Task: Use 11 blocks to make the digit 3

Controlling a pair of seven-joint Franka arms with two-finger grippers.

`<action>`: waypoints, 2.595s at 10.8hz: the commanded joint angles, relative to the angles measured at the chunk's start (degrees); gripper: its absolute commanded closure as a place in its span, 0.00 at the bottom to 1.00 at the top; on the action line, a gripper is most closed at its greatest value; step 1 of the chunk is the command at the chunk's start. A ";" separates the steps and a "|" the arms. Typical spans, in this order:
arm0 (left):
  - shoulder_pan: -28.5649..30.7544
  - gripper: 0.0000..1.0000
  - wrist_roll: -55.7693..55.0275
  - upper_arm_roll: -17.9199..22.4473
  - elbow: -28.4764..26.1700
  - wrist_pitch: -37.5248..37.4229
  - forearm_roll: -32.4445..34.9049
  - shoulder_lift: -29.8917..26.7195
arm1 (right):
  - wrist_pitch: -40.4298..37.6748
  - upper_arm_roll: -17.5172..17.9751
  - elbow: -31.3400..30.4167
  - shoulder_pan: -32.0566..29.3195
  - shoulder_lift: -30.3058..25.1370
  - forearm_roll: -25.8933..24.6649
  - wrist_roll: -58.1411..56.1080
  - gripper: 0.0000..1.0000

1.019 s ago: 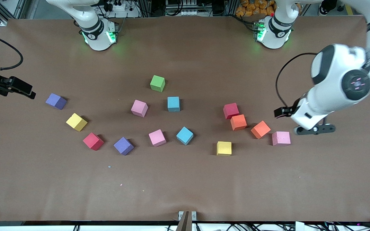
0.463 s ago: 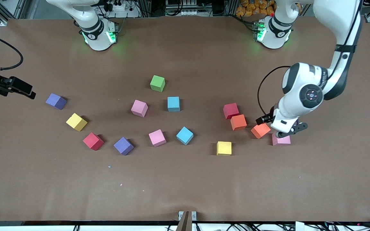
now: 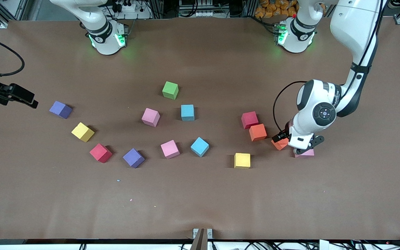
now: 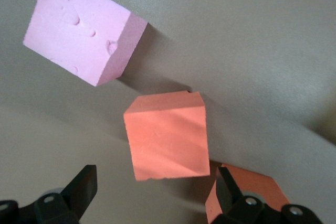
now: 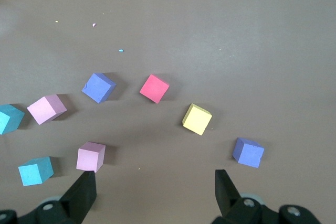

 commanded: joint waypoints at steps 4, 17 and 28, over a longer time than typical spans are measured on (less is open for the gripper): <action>0.26 0.00 -3.88 0.08 0.37 5.56 -0.07 3.84 | 0.94 0.68 0.70 2.78 4.28 -0.61 -0.80 0.00; -3.24 1.00 -6.58 -11.76 1.17 -3.14 1.86 -5.56 | 15.52 15.96 -13.26 -12.51 4.72 -0.51 -67.52 0.00; -31.99 1.00 -25.22 -15.03 7.29 3.10 10.02 6.81 | 26.16 16.76 -20.48 -11.63 14.90 -3.94 -67.86 0.00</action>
